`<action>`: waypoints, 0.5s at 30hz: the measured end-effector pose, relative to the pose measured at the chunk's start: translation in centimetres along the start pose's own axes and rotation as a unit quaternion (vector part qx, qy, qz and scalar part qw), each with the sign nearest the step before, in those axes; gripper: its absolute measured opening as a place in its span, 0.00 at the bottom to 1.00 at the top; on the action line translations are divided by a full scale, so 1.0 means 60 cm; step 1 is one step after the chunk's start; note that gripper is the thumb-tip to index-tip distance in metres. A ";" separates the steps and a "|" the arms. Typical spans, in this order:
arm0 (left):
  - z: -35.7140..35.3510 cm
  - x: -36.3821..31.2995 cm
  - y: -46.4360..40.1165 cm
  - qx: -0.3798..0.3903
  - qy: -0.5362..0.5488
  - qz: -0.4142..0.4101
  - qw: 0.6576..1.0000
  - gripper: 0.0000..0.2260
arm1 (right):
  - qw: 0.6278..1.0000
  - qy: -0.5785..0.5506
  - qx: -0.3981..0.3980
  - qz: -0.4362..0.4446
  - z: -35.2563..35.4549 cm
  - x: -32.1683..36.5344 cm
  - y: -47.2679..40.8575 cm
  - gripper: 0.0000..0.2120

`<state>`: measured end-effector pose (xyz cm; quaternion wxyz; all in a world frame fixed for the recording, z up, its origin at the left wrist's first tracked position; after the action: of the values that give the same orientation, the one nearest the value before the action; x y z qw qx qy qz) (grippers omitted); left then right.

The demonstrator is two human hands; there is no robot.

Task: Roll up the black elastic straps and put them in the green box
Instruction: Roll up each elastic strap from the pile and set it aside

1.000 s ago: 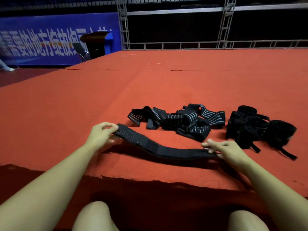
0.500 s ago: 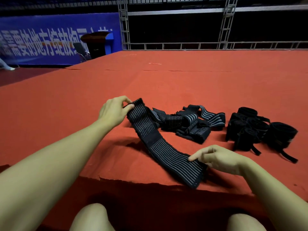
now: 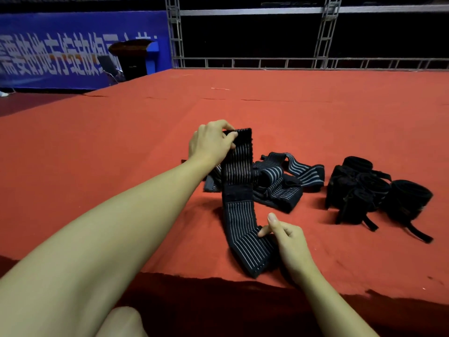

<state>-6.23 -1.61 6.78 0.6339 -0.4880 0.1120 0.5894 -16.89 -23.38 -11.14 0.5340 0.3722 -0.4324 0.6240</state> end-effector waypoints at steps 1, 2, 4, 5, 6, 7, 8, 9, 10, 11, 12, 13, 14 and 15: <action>-0.015 0.001 -0.007 0.012 0.026 0.000 1.000 0.05 | 1.000 0.000 0.004 -0.003 -0.001 -0.002 0.001 0.26; -0.032 0.004 -0.014 0.034 0.050 -0.001 0.998 0.06 | 1.000 0.002 0.010 -0.006 -0.003 -0.004 0.000 0.26; -0.070 0.010 -0.017 0.124 0.084 0.006 0.989 0.20 | 0.999 0.018 0.024 -0.015 -0.010 -0.010 -0.004 0.25; -0.089 0.015 -0.009 0.180 0.093 0.015 0.979 0.27 | 0.999 0.025 0.031 -0.017 -0.014 -0.010 -0.006 0.24; -0.101 0.023 -0.001 0.223 0.091 0.015 0.970 0.31 | 0.999 0.028 0.035 -0.019 -0.015 -0.013 -0.008 0.23; -0.107 0.030 0.009 0.242 0.082 0.007 0.967 0.31 | 0.999 0.026 0.041 -0.022 -0.016 -0.015 -0.009 0.21; -0.108 0.038 0.020 0.238 0.071 0.000 0.969 0.29 | 0.998 0.025 0.046 -0.024 -0.017 -0.018 -0.011 0.20; -0.106 0.051 0.032 0.220 0.064 -0.004 0.973 0.26 | 0.998 0.030 0.049 -0.020 -0.016 -0.018 -0.012 0.19; -0.102 0.062 0.049 0.200 0.065 -0.010 0.978 0.23 | 0.998 0.036 0.051 -0.011 -0.015 -0.016 -0.013 0.18; -0.098 0.072 0.071 0.184 0.075 -0.019 0.980 0.19 | 0.998 0.036 0.056 0.002 -0.016 -0.011 -0.013 0.16; -0.095 0.081 0.098 0.174 0.092 -0.034 0.980 0.16 | 0.998 0.029 0.063 0.010 -0.017 -0.009 -0.013 0.15; -0.092 0.087 0.130 0.170 0.109 -0.057 0.978 0.13 | 0.997 0.020 0.071 0.015 -0.019 -0.007 -0.013 0.13; -0.090 0.093 0.164 0.168 0.121 -0.080 0.975 0.10 | 0.997 0.015 0.078 0.016 -0.021 -0.008 -0.013 0.10; -0.087 0.096 0.199 0.170 0.126 -0.101 0.972 0.08 | 0.996 0.013 0.083 0.015 -0.022 -0.009 -0.013 0.08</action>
<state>-12.56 -3.91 -5.79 0.7448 -0.4520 0.2398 0.4283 -16.04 -22.27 -11.96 0.4974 0.4005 -0.3777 0.6704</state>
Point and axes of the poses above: each hand's wrist, its own y-axis away from the middle knuckle, its own z-axis out of the back of the hand, x = y × z, the point moved 7 cm from there along -y, towards the middle knuckle, and after that the axes turned 15 degrees about y, right-handed, at the moved point
